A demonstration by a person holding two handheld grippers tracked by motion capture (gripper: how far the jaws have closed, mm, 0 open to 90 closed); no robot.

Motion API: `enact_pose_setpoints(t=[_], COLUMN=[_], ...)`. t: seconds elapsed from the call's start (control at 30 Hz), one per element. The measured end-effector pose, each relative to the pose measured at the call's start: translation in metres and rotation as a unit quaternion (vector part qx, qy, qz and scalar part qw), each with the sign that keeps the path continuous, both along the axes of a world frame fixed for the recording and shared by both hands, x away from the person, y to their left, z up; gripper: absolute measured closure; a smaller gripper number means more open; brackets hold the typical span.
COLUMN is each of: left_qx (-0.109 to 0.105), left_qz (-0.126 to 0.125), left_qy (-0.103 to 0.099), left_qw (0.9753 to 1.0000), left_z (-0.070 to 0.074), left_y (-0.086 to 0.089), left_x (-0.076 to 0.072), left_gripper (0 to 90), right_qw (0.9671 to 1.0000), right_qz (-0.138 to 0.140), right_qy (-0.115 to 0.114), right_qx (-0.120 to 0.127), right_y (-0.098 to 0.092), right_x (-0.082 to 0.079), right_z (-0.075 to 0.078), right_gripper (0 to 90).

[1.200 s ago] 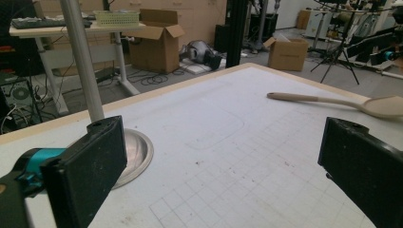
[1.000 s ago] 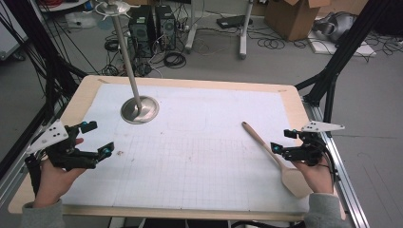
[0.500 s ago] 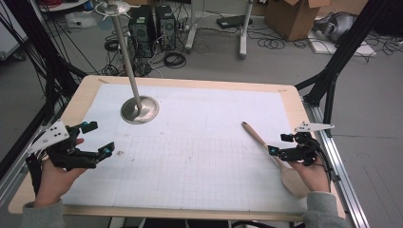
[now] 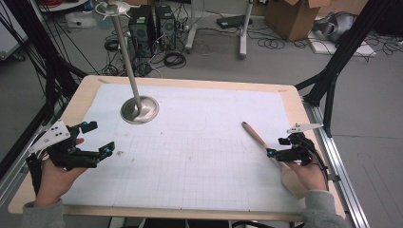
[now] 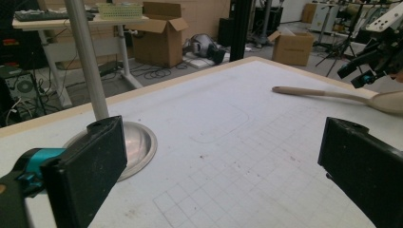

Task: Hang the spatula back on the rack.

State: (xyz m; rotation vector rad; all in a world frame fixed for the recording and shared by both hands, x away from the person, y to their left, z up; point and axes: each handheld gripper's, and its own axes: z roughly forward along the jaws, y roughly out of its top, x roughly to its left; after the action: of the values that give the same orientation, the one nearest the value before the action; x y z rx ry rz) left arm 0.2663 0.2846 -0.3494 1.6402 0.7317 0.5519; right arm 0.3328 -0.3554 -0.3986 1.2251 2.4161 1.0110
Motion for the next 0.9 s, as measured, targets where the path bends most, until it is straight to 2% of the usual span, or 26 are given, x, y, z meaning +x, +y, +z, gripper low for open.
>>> enact_pose_setpoints(t=[0.07,0.1,0.13,0.2,0.27,0.43,0.53,0.67,0.9], left_qx=[0.001,0.001,0.002,0.0,-0.001,0.003,-0.001,-0.002,0.001], left_qz=[0.0,0.0,0.0,0.001,0.0,-0.001,0.001,0.002,0.0], left_qy=[0.001,0.001,0.001,0.003,0.003,0.005,0.005,0.006,0.009], left_qw=[1.0,1.0,1.0,1.0,1.0,1.0,1.0,1.0,1.0], left_z=[0.0,0.0,-0.001,-0.001,-0.001,-0.001,-0.001,-0.002,-0.003], left_y=[0.001,0.001,0.001,0.001,0.001,0.0,0.002,0.003,0.001], left_x=[0.0,0.0,0.0,0.001,0.001,0.001,0.001,0.001,0.003], left_gripper=[2.8,2.8,2.8,2.8,2.8,2.8,2.8,2.8,2.8], right_qw=[0.9997,0.9997,0.9992,0.9988,0.9988,0.9982,0.9975,0.997,0.9964], right_qz=[-0.005,-0.005,-0.006,-0.008,-0.007,-0.013,-0.019,-0.026,-0.029], right_qy=[0.012,0.012,0.028,0.036,0.034,0.046,0.05,0.056,0.063], right_qx=[-0.018,-0.018,-0.027,-0.031,-0.034,-0.035,-0.046,-0.047,-0.05], right_y=[0.001,0.001,0.001,0.001,0.001,0.0,0.0,-0.004,-0.007], right_x=[0.002,0.002,0.003,0.003,0.003,0.004,0.003,0.001,-0.002], right_z=[-0.006,-0.006,-0.009,-0.011,-0.011,-0.013,-0.016,-0.023,-0.026], right_gripper=[27.2,27.2,28.1,30.4,31.8,35.5,38.3,42.9,47.3])
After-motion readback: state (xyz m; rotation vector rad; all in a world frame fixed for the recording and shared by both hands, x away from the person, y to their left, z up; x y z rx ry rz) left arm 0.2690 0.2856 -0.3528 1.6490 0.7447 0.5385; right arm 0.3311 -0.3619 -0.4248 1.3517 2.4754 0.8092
